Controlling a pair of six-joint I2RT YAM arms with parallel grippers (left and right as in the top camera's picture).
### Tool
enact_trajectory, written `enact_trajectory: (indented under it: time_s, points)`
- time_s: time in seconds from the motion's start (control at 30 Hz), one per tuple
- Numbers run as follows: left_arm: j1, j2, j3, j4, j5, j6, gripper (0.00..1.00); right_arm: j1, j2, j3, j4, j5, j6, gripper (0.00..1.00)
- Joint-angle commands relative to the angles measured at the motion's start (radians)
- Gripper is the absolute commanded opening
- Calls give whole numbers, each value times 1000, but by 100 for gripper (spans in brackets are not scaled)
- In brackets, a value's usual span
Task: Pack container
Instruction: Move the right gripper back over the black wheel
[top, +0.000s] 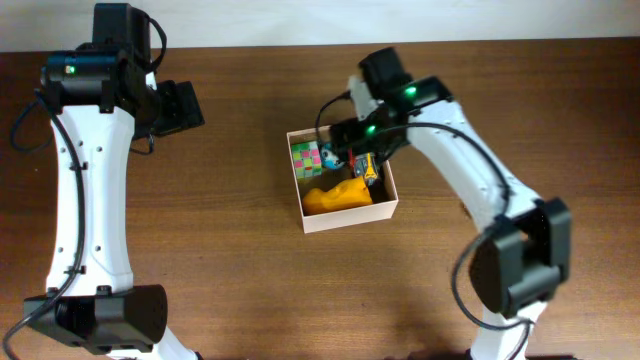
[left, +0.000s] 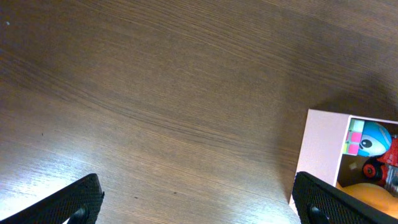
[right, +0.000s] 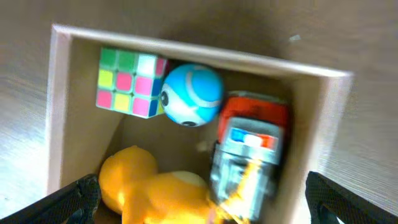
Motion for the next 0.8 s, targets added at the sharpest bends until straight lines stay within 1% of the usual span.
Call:
enact_trajectory:
  time_s: [0.0, 0.17, 0.27, 0.37, 0.53, 0.77]
  points:
    - [2, 0, 14, 2, 4, 16, 99, -80, -153, 42, -24, -3, 2, 100]
    - [2, 0, 14, 2, 4, 16, 99, -242, -220, 42, -164, 122, 88, 97]
    - [2, 0, 14, 2, 4, 16, 99, -353, -211, 32, -256, 118, 96, 95]
    - [2, 0, 14, 2, 4, 16, 99, -436, -200, -11, -297, 114, 96, 95]
    - [2, 0, 14, 2, 4, 16, 99, -510, -196, -153, -260, 113, 117, 95]
    - [2, 0, 14, 2, 4, 16, 99, -525, -196, -419, -60, 113, 141, 94]
